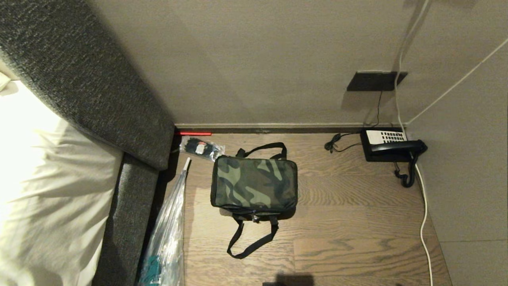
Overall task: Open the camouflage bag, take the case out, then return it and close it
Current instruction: Open the top of the storage box
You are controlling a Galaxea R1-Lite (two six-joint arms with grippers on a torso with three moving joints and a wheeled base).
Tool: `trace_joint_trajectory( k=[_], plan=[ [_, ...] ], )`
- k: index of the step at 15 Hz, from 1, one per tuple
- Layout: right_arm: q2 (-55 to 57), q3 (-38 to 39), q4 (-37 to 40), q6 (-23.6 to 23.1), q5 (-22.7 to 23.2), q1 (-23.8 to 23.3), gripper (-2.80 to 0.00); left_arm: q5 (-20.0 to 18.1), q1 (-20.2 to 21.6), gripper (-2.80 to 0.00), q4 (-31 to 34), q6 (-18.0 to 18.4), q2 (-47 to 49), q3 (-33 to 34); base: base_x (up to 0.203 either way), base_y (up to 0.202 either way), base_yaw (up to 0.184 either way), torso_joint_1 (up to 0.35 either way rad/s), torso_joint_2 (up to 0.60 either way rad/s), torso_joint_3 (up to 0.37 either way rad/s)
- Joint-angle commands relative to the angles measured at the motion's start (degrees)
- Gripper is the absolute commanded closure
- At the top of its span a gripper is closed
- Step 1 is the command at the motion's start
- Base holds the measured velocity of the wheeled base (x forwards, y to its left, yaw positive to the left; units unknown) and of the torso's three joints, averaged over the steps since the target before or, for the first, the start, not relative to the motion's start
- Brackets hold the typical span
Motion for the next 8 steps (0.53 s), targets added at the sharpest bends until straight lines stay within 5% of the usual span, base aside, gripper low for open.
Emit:
trace_joint_trajectory(
  k=[1,8],
  plan=[
    [-0.01,2.29,-0.09,-0.04,0.05,0.00,0.00,-0.01,0.00,0.00,0.00,-0.05,0.07,0.09,0.000,0.000,0.000,0.002,0.00,-0.198],
    [-0.01,2.29,-0.09,-0.04,0.05,0.00,0.00,-0.01,0.00,0.00,0.00,-0.05,0.07,0.06,0.000,0.000,0.000,0.002,0.00,-0.195]
  ],
)
